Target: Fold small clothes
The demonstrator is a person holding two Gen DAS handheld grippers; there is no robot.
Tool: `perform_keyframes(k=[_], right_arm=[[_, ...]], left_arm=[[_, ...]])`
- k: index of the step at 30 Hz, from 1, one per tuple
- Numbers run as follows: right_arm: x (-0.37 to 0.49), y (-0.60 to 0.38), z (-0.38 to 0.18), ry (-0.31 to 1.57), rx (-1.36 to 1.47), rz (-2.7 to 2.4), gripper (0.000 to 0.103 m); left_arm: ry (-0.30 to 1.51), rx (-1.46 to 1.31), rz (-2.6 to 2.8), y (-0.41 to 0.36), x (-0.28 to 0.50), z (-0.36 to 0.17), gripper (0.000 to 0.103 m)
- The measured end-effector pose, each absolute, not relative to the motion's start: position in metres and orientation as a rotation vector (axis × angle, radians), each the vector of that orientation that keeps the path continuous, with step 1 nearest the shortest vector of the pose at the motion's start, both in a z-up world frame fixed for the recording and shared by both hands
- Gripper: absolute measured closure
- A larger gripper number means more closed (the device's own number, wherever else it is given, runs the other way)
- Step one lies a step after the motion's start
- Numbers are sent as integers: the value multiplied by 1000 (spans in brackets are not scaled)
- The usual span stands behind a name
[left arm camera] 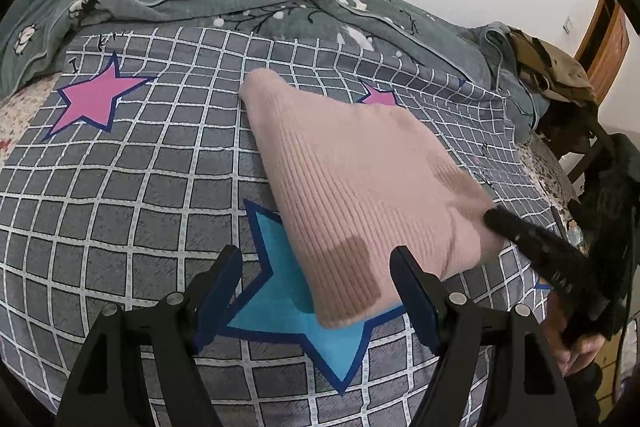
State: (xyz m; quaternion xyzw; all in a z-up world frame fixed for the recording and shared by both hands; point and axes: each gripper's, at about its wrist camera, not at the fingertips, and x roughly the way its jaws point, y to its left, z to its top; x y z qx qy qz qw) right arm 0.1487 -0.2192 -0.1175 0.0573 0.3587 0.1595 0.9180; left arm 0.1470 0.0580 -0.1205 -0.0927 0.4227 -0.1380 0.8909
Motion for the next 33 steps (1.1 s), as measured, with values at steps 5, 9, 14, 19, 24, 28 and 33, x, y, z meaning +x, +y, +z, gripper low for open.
perform_keyframes(k=[5, 9, 14, 19, 24, 28, 33], right_arm=[[148, -210, -132, 762, 45, 281, 97], [148, -215, -147, 792, 68, 287, 98], [150, -220, -138, 758, 96, 321, 89], [176, -220, -120, 721, 129, 325, 74], [218, -215, -122, 748, 143, 328, 67], [248, -215, -130, 780, 162, 330, 61], [280, -216, -143, 828, 177, 325, 59]], left_arm=[[885, -204, -265, 57, 152, -118, 28], [882, -220, -238, 63, 157, -119, 28], [880, -237, -204, 69, 173, -117, 28], [883, -256, -193, 69, 203, -114, 28], [901, -276, -176, 67, 240, -120, 30], [920, -282, -182, 66, 265, -130, 30], [966, -312, -196, 66, 297, -149, 30]])
